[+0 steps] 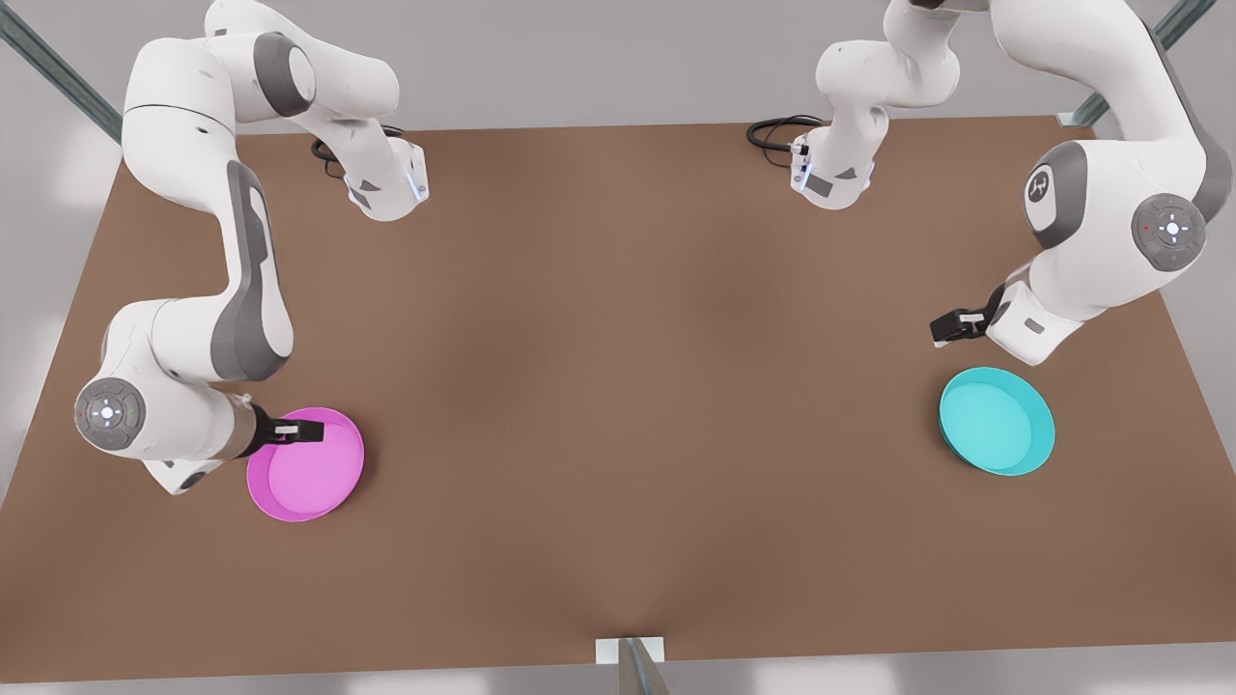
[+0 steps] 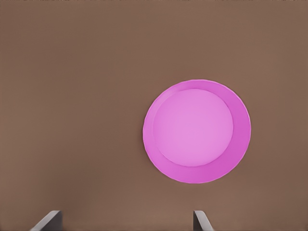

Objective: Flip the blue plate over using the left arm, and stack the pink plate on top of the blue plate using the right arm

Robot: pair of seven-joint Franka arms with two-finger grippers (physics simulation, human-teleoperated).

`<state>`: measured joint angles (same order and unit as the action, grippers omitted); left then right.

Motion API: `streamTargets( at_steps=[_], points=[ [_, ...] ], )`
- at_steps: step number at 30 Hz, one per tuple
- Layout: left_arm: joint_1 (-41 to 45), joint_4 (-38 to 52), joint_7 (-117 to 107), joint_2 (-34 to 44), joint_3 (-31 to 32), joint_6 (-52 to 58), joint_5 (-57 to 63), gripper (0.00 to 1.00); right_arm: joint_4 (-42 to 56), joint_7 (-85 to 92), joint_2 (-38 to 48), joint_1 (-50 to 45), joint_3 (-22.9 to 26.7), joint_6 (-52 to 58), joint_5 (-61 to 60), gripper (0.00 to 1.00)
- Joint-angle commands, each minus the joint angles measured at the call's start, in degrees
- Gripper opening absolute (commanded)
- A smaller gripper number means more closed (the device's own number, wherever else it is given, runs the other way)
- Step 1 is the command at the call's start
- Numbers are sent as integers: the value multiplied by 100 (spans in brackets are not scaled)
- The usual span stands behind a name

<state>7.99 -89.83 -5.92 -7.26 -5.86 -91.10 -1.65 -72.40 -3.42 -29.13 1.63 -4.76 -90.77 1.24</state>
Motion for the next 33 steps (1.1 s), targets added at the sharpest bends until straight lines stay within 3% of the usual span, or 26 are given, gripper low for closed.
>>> streamTargets(
  at_steps=[1, 3, 8, 17, 22, 26, 31, 33],
  points=[
    [1, 0, 3, -4, -3, -4, -2, 100, -19, 16, 4, 47, 1, 15, -9, 100],
    [-200, 0, 440, -161, -3, -4, -11, 100, 16, 25, 13, 48, 1, 33, 26, 100],
    [-2292, 88, 3509, -1541, 14, -548, -1057, 100, -11, 8, 13, 56, 1, 86, 43, 100],
    [-4411, 88, 4415, -3106, 550, -1920, -1874, 100, -55, -1, -5, 109, -16, 174, 35, 100],
    [-4552, 79, 4846, -3502, 629, -2350, -2279, 100, -90, -19, 13, 100, -25, 200, 87, 100],
    [-4464, 79, 4741, -3598, 673, -2649, -2340, 78, -99, -28, 21, 136, -25, 209, 105, 100],
    [-4385, 88, 4626, -3783, 673, -2693, -2534, 67, -555, -45, 74, 92, -25, 112, 351, 100],
    [-4385, 88, 4626, -3800, 673, -2693, -2534, 65, -1337, -54, 881, 135, -236, 77, 333, 100]
  ],
)
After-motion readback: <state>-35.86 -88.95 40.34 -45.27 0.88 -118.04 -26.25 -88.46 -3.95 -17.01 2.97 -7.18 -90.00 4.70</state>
